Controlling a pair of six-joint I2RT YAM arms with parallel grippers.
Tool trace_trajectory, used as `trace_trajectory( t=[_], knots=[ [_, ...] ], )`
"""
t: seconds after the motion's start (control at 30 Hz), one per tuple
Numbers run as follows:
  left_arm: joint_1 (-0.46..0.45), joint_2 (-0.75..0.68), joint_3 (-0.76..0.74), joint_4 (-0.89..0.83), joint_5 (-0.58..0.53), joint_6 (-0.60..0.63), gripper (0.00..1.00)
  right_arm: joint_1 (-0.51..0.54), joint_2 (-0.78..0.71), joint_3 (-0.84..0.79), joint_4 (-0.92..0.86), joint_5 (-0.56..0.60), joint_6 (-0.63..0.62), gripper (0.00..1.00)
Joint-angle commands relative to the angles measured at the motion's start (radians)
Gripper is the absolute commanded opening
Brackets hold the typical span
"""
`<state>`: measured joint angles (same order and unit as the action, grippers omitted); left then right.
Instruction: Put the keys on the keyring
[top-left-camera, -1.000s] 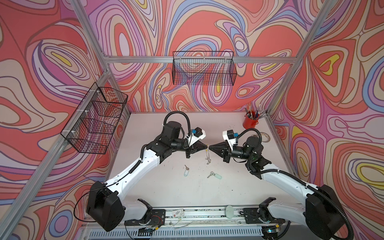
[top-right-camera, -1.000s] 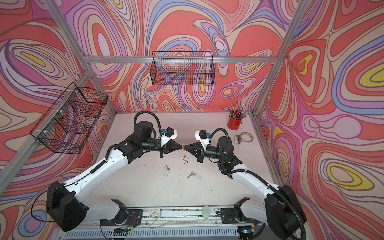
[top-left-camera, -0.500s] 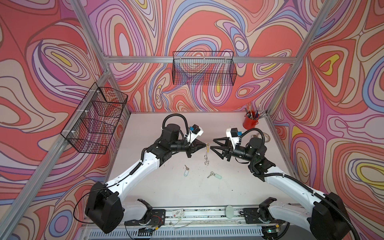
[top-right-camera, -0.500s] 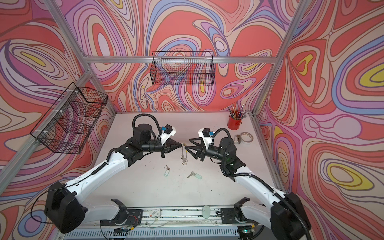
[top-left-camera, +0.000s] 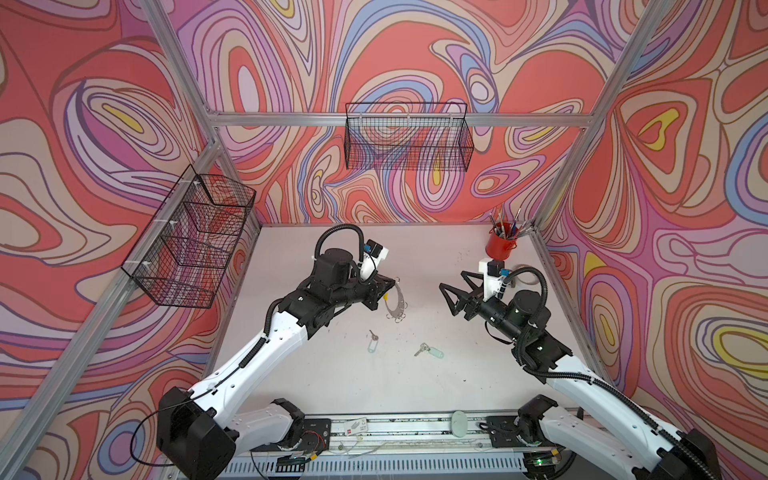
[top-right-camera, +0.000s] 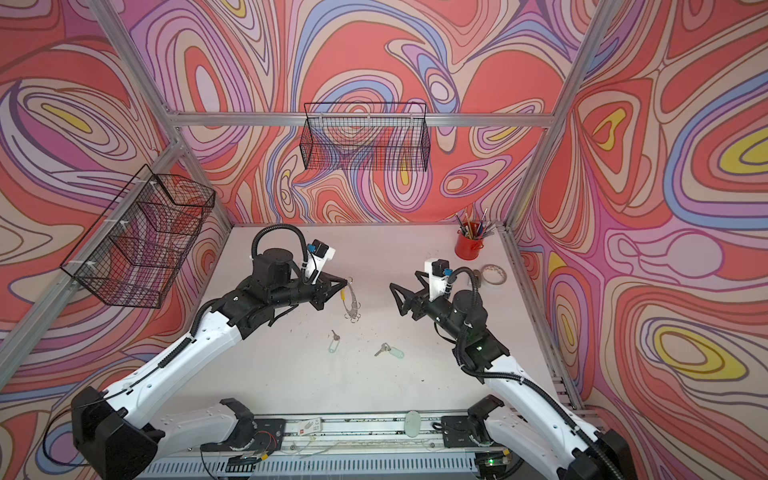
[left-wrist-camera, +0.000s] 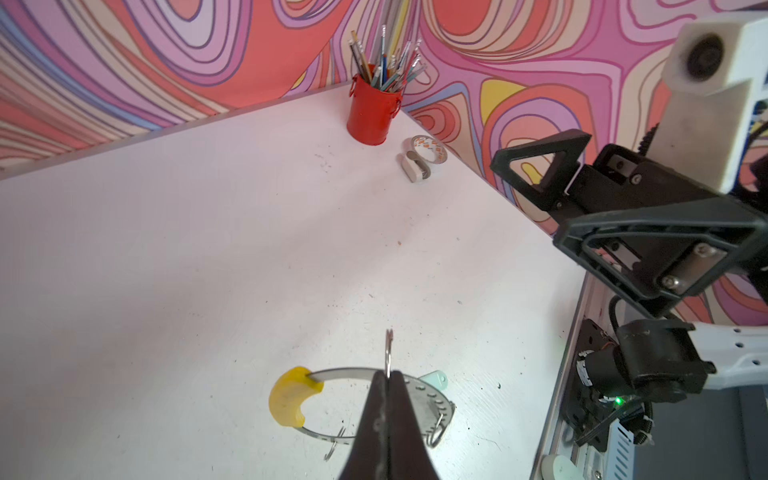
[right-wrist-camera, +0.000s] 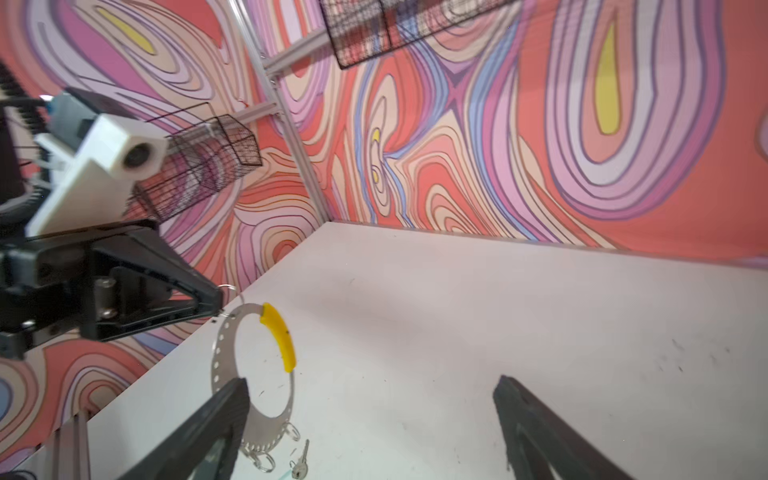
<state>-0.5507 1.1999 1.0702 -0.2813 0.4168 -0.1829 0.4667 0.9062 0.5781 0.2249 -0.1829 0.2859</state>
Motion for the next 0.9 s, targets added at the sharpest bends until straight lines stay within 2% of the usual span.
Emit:
trace_trajectory(
  t=[0.0,0.23,0.6,0.87],
  knots=[
    [0.0,0.012,0.062,-0.127,-0.099,-0.075,0.0,0.001,0.045,0.067,-0.181,0.101,0.067,0.98],
    [0.0,0.068,0.101,-0.222,-0.138,-0.145,0.0,0.0,0.015,-0.018,-0.226,0.149,0.122,0.98],
    [-0.002,0.171,0.187,-0.323,-0.172,-0.227,0.0,0.01,0.122,-0.015,-0.322,0.141,0.171,0.94],
    [-0.003,0.202,0.192,-0.334,-0.181,-0.234,0.0,0.098,0.225,-0.009,-0.375,0.152,0.208,0.89]
  ],
)
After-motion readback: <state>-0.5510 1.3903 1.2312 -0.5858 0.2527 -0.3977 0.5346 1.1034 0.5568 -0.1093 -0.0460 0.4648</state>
